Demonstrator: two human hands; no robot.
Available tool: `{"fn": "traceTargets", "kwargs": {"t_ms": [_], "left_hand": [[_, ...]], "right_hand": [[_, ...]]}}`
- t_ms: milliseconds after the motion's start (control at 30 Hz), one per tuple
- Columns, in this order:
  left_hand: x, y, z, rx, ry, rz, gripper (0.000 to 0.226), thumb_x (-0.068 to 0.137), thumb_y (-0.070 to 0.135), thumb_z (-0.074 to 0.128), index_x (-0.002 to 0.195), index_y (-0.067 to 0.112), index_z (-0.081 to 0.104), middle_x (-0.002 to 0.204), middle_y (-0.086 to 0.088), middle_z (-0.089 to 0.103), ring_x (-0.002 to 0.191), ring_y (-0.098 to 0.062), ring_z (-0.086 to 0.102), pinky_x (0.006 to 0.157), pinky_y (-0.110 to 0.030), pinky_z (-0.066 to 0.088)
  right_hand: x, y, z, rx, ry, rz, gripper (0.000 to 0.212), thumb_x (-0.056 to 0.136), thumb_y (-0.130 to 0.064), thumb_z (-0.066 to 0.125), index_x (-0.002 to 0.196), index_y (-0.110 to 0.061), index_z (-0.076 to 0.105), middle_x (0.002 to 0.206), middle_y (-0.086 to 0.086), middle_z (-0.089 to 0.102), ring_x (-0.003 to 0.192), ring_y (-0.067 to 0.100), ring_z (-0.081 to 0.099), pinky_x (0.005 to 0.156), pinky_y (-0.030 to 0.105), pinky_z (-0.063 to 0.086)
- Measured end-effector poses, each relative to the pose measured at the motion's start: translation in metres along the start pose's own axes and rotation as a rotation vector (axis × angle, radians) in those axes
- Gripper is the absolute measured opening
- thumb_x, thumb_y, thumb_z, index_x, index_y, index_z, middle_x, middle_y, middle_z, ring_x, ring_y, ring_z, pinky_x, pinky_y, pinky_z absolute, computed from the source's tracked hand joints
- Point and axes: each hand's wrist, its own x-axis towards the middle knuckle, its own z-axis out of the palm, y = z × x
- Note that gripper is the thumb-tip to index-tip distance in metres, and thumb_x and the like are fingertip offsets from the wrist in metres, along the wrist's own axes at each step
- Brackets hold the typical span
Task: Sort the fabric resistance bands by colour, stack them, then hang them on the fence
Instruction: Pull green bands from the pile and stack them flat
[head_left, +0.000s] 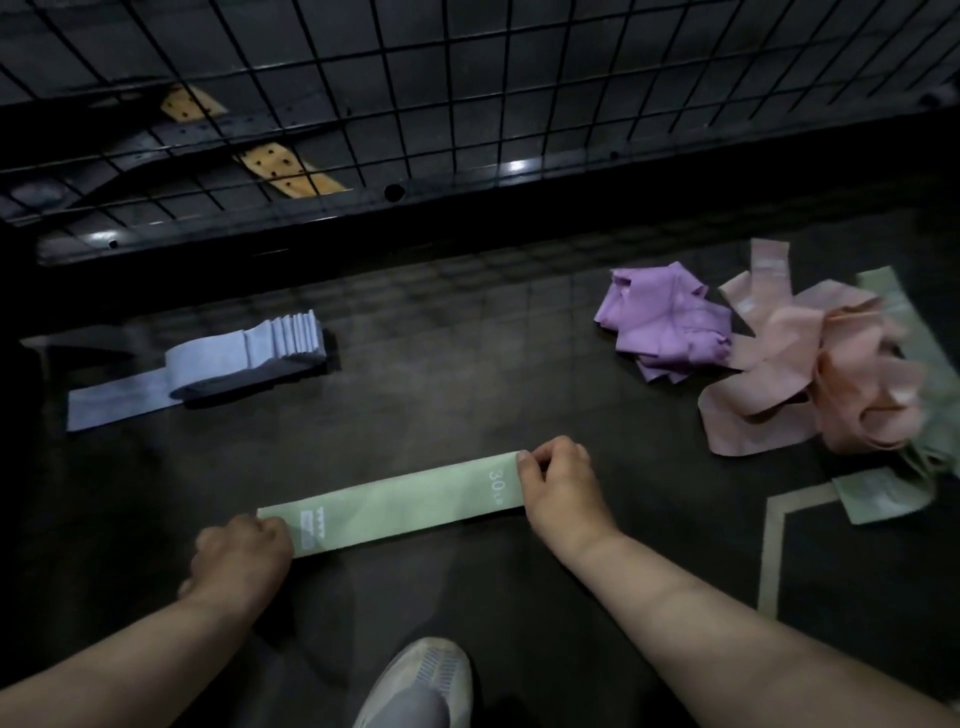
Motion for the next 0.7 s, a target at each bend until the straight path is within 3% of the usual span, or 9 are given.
{"fn": "traceTargets", "kwargs": {"t_ms": [167, 333, 467, 600, 700], "left_hand": [[-0.018, 0.039, -0.008, -0.056, 0.242, -0.018, 0.049, 0.095, 0.030, 0.048, 0.132, -0.002, 0.043, 0.134, -0.034, 0.036, 0.122, -0.049, 0.040, 0.105, -0.052, 0.033], [-0.049, 0.107, 0.002, -0.187, 0.291, 0.297, 0.062, 0.094, 0.035, 0.042, 0.146, 0.004, 0.030, 0.145, -0.028, 0.026, 0.132, -0.044, 0.030, 0.113, -0.054, 0.021], [-0.096, 0.164, 0.031, -0.224, 0.227, 0.610, 0.058, 0.094, 0.033, 0.044, 0.145, 0.007, 0.035, 0.146, -0.025, 0.027, 0.133, -0.042, 0.029, 0.114, -0.048, 0.018], [-0.143, 0.219, 0.062, -0.126, 0.103, 0.886, 0.058, 0.093, 0.030, 0.050, 0.145, 0.008, 0.037, 0.141, -0.020, 0.036, 0.133, -0.037, 0.035, 0.112, -0.047, 0.022], [-0.170, 0.260, 0.076, -0.015, -0.004, 1.023, 0.062, 0.091, 0.029, 0.054, 0.147, 0.015, 0.033, 0.140, -0.011, 0.034, 0.132, -0.030, 0.036, 0.110, -0.039, 0.023]], "right_hand": [[0.017, 0.015, -0.042, -0.137, 0.065, -0.018, 0.027, 0.096, -0.031, 0.054, 0.116, -0.014, 0.056, 0.124, 0.009, 0.047, 0.116, 0.030, 0.049, 0.104, 0.035, 0.038], [0.044, 0.043, -0.113, -0.546, 0.035, 0.010, 0.044, 0.096, -0.039, 0.052, 0.138, -0.027, 0.045, 0.150, 0.013, 0.021, 0.138, 0.033, 0.027, 0.114, 0.039, 0.024], [0.069, 0.072, -0.185, -0.930, -0.129, -0.017, 0.054, 0.097, -0.044, 0.046, 0.149, -0.040, 0.029, 0.162, 0.010, -0.020, 0.149, 0.039, -0.012, 0.118, 0.054, 0.005], [0.084, 0.091, -0.240, -1.040, -0.307, 0.045, 0.061, 0.099, -0.044, 0.042, 0.154, -0.028, 0.021, 0.164, 0.008, -0.013, 0.150, 0.037, -0.011, 0.119, 0.053, 0.006], [0.088, 0.098, -0.261, -1.053, -0.234, 0.048, 0.052, 0.095, -0.046, 0.050, 0.145, -0.037, 0.037, 0.162, 0.006, -0.023, 0.148, 0.040, -0.017, 0.116, 0.062, 0.012]]}}
